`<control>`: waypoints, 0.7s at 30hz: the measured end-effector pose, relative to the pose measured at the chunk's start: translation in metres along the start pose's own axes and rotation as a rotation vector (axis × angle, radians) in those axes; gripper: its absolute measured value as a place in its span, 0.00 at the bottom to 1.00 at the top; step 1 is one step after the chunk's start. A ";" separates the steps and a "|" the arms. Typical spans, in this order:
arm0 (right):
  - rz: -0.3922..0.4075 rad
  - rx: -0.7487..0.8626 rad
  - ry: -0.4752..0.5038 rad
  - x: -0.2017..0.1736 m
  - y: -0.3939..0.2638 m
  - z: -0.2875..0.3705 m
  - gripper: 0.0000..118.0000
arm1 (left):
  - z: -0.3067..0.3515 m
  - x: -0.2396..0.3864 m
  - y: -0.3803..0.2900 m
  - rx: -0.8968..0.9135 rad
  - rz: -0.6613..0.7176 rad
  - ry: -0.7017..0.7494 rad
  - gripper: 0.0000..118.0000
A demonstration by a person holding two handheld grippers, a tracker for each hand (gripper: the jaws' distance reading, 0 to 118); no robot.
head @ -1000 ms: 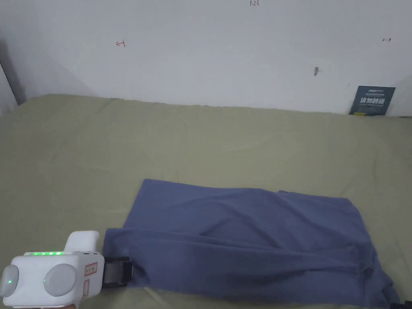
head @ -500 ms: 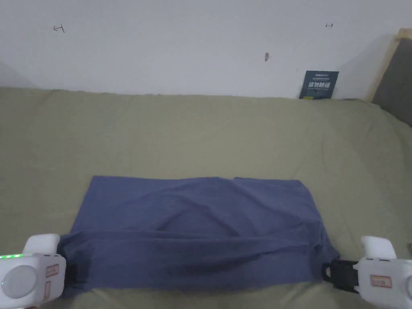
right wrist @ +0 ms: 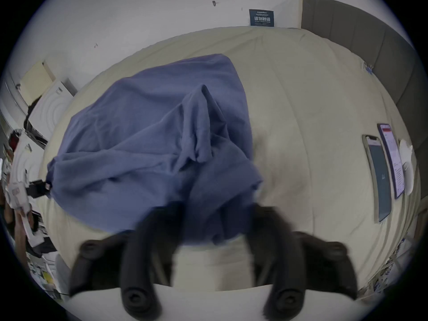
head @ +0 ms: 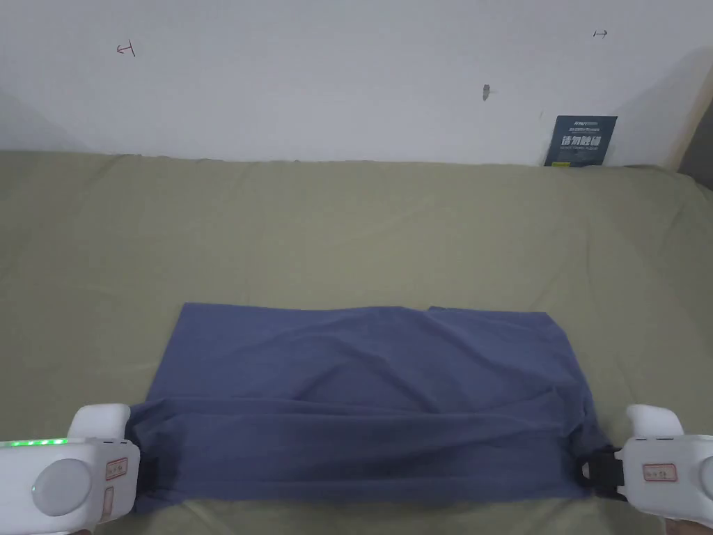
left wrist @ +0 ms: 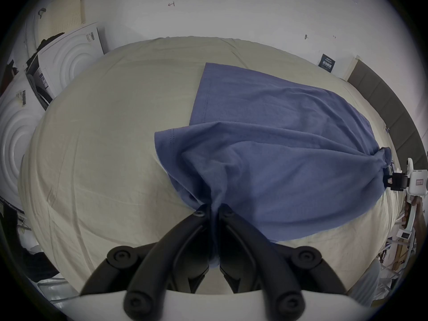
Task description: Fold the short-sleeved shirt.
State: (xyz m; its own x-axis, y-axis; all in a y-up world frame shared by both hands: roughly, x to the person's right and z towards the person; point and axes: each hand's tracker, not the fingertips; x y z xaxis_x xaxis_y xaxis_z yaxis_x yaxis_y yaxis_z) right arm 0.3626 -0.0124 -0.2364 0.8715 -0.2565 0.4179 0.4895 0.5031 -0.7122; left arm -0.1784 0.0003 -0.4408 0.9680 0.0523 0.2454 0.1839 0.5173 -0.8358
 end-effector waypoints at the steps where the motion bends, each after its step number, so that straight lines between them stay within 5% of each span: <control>1: 0.011 0.008 -0.074 -0.006 -0.001 0.003 0.09 | 0.002 0.000 0.000 -0.002 -0.008 0.005 0.03; 12: 0.001 0.043 -0.015 -0.002 -0.014 0.059 0.08 | 0.039 0.003 -0.007 0.004 -0.019 0.022 0.03; 21: -0.023 0.013 0.030 0.016 -0.082 0.095 0.08 | 0.083 -0.015 -0.081 -0.028 -0.009 -0.009 0.03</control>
State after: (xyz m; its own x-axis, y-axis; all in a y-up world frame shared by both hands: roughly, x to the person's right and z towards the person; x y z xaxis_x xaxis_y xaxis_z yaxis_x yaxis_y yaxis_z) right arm 0.3334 0.0205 -0.1181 0.8607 -0.2921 0.4169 0.5090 0.5076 -0.6952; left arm -0.2215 0.0285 -0.3364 0.9649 0.0552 0.2569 0.1973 0.4933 -0.8472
